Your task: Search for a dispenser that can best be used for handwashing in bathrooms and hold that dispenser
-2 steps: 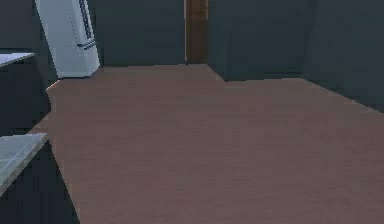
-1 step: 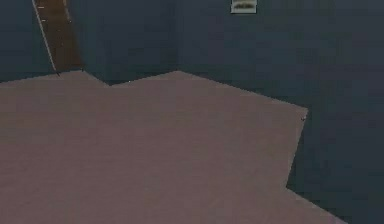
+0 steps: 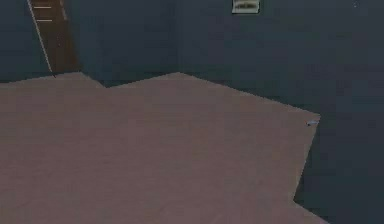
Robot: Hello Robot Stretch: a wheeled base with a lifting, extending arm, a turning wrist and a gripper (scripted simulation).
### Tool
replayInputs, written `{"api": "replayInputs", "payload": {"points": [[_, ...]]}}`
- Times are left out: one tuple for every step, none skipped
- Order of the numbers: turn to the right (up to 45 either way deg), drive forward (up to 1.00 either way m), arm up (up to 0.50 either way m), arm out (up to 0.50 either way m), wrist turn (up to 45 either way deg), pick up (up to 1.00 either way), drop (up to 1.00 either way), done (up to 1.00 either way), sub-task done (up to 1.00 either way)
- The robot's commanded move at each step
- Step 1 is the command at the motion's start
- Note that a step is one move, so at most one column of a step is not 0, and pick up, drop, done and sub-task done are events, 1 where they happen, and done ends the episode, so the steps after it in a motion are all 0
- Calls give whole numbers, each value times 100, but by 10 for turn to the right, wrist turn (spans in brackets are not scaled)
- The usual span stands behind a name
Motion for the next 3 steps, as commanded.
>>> {"api": "replayInputs", "payload": {"points": [[-390, 0, 0, 0, 0, 0, 0, 0, 0], [0, 25, 0, 0, 0, 0, 0, 0, 0], [-450, 0, 0, 0, 0, 0, 0, 0, 0]]}}
